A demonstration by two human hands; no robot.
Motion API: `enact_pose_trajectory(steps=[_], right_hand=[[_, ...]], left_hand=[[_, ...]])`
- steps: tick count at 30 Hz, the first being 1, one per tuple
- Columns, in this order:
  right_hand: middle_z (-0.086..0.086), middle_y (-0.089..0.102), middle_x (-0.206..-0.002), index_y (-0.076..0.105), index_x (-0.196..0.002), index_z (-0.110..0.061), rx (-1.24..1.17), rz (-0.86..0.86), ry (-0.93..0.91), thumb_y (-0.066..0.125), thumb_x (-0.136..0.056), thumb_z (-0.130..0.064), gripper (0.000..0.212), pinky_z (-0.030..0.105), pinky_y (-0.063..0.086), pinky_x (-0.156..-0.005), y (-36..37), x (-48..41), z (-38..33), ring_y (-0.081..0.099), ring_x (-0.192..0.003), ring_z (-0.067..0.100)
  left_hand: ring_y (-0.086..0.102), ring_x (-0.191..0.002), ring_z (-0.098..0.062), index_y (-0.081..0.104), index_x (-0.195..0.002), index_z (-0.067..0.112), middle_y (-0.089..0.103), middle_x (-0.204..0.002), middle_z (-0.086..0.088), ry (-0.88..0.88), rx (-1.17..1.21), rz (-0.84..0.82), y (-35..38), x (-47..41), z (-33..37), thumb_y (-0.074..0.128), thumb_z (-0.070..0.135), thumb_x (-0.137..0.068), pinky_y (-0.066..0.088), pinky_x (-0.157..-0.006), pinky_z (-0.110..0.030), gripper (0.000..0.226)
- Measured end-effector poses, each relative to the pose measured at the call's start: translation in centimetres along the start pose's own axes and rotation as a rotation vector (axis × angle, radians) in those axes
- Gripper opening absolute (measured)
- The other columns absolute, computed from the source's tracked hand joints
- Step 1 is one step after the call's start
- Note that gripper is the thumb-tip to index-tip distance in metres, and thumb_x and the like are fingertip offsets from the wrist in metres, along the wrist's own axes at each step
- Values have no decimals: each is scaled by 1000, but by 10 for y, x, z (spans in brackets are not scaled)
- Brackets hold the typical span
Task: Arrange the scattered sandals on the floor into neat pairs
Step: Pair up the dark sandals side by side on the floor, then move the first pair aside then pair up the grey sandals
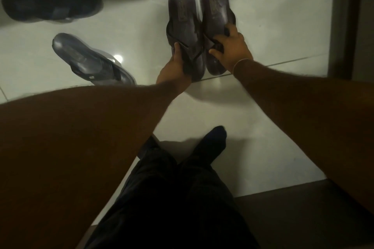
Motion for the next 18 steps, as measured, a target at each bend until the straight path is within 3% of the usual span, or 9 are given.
enact_pose_trajectory(steps=[3,9,14,18], right_hand=[[11,26,-175,69,-141,-21,8,6,-6,72,-100,-37,44,50,39,-128,1,6,0,41,-151,43],[14,27,-175,68,-142,-20,21,33,-15,71,-99,-38,47,51,41,-125,2,9,0,44,-147,48],[20,30,-173,62,-145,-22,32,226,-34,71,-93,-53,61,52,44,-120,-13,19,-4,46,-145,50],[23,39,-169,65,-140,-15,138,356,-269,60,-104,-46,48,53,44,-116,-19,36,-64,50,-141,52]], left_hand=[[49,-150,-41,-12,-173,23,38,-173,-14,41,-59,0,-2,2,4,48,51,-110,41,-123,-56,92],[53,-146,-42,-14,-173,22,42,-171,-16,23,-58,-33,-4,2,1,54,45,-109,44,-120,-53,96],[64,-129,-41,21,-174,20,59,-153,-18,54,-104,94,-40,12,2,56,22,-107,50,-109,-50,75],[69,-113,-32,49,-160,22,67,-135,-9,115,-236,320,-106,34,-7,60,15,-100,58,-96,-49,62]])
Point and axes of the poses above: each hand's wrist, its own x-axis away from the middle knuckle, its own y-axis out of the palm, z = x × y, the point moved 8 cm from there along -x, towards the middle knuckle
